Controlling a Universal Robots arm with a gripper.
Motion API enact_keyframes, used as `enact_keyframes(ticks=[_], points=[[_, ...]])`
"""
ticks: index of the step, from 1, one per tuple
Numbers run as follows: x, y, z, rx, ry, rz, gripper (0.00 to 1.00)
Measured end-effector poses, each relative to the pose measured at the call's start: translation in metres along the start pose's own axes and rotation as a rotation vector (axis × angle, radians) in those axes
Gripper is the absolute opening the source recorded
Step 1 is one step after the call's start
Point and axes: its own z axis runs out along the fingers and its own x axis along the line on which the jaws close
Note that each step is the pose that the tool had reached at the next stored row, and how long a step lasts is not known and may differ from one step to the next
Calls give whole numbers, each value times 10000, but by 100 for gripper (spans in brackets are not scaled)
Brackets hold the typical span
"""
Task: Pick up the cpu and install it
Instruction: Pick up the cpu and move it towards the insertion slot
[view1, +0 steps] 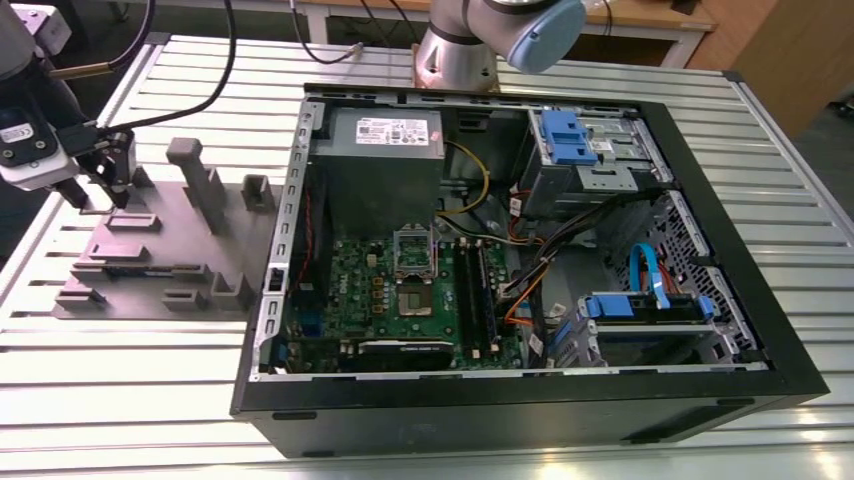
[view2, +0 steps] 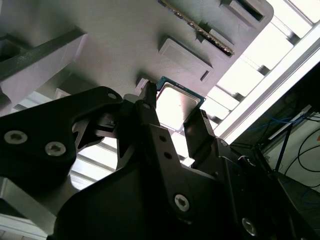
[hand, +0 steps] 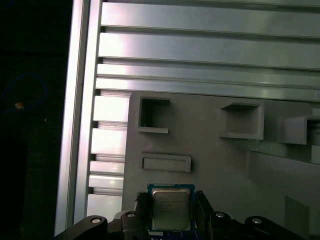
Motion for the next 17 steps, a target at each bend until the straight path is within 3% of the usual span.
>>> enact_keyframes(ticks=[11,17], points=[[-51,-2,-6,1,6,2,47],[-53,3,-97,0,4,1,47]])
